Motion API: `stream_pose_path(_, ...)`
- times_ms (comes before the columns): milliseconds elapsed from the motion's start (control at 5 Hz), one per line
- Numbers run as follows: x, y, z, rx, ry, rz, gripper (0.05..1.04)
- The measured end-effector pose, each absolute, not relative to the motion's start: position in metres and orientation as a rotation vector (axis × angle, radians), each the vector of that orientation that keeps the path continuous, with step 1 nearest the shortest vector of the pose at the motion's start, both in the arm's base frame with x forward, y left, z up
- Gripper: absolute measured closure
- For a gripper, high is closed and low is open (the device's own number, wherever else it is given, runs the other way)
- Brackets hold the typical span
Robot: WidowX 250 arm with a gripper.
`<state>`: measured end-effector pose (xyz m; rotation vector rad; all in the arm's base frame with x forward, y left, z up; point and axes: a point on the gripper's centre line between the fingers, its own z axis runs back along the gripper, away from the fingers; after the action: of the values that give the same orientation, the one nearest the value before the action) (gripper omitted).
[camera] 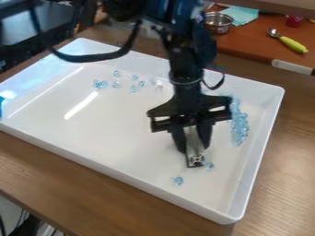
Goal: Sweep into pile
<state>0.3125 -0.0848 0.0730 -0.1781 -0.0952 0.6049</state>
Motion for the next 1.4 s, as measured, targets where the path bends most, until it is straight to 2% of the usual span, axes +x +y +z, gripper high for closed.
stream_pose_path(600, 0.346, -0.111, 0.074, -0.207, -0.048, 0.621, 0.704)
stream_pose_path(800, 0.345, -0.113, 0.077, -0.208, -0.018, 0.616, 0.704)
stream_pose_path(1000, 0.331, -0.086, 0.096, -0.224, 0.039, 0.612, 0.704)
stream_pose_path(1200, 0.322, -0.034, 0.135, -0.286, 0.033, 0.639, 0.704)
stream_pose_path(1400, 0.313, 0.003, 0.160, -0.330, 0.032, 0.606, 0.704)
